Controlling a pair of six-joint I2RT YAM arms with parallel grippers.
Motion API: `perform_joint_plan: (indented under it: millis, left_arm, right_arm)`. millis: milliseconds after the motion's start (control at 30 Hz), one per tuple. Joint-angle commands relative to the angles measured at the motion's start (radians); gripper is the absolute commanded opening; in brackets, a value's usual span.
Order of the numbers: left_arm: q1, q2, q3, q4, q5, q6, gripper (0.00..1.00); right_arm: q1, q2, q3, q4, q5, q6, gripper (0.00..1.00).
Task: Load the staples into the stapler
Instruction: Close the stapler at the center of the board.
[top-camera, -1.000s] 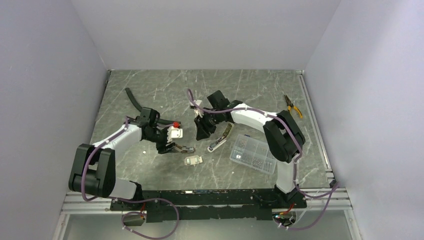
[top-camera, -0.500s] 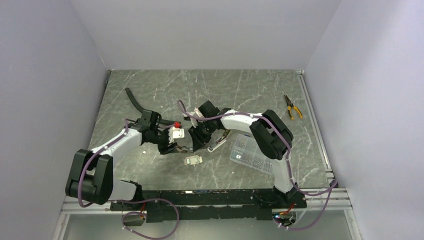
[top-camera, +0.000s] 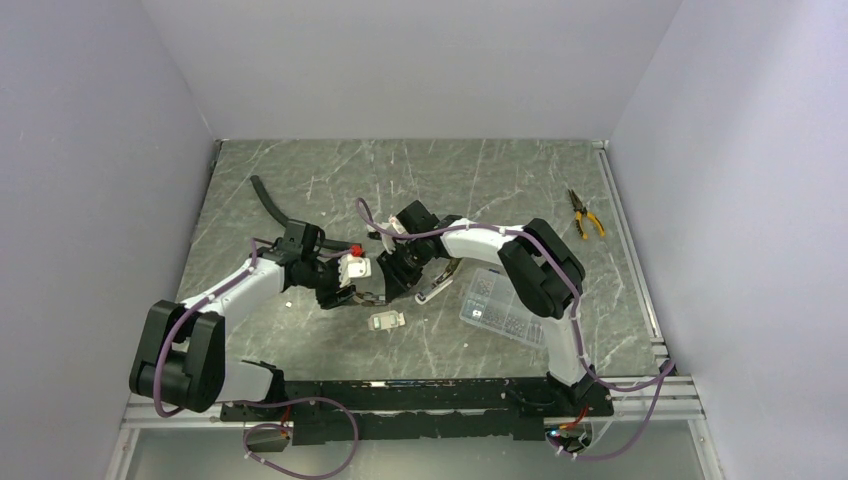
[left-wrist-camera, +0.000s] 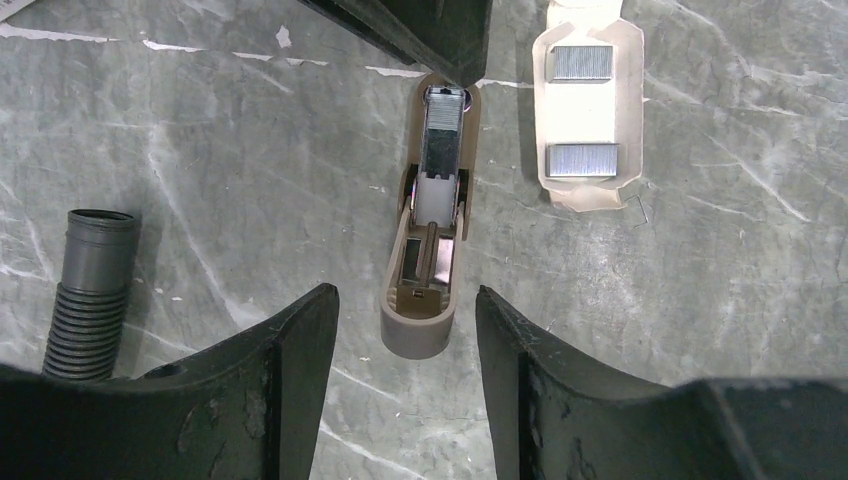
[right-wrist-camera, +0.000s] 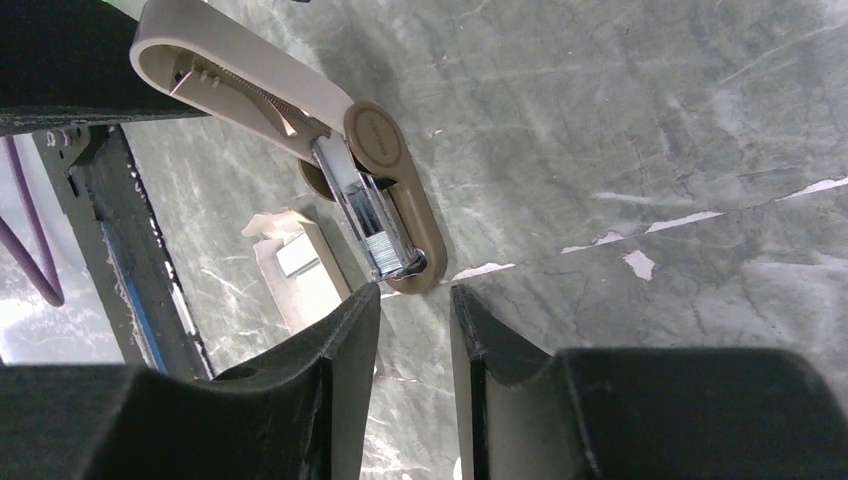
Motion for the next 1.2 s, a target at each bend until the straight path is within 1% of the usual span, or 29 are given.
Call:
perform_joint_plan:
  millis: [0,300,533,700,967,1167]
  left_arm:
    - [-0.006,-0.028,-0.004,0.005,0.001,-0.022,0.58]
    - [-0.010,-0.028,0.000,-0.006,-0.008,-0.017,0.56]
    - [-0.012,-0.030,0.004,-0.009,-0.008,-0.025,0.54]
    - [-0.013,-0.035,0.008,-0.014,-0.015,-0.031,0.57]
    - [-0.014,-0.040,0.021,-0.021,-0.031,-0.047,0.66]
    - [-0.014,-0.032,0.015,-0.016,-0.041,-0.036,0.66]
  right_arm:
    - [0.002,0.018,0.041,0.034,-0.031,0.018,0.35]
    - [0.000,0.015,0.043,0.035,-0.067,0.000,0.32]
    - [-0.012,-0.026,0.011,0.049,-0.086,-0.040,0.31]
    - [-0.013,-0.019,0.032,0.045,-0.094,-0.031,0.31]
    - [-0.012,-0.004,0.037,0.048,-0.122,-0.026,0.31]
    - [-0.013,0.013,0.050,0.050,-0.133,-0.011,0.31]
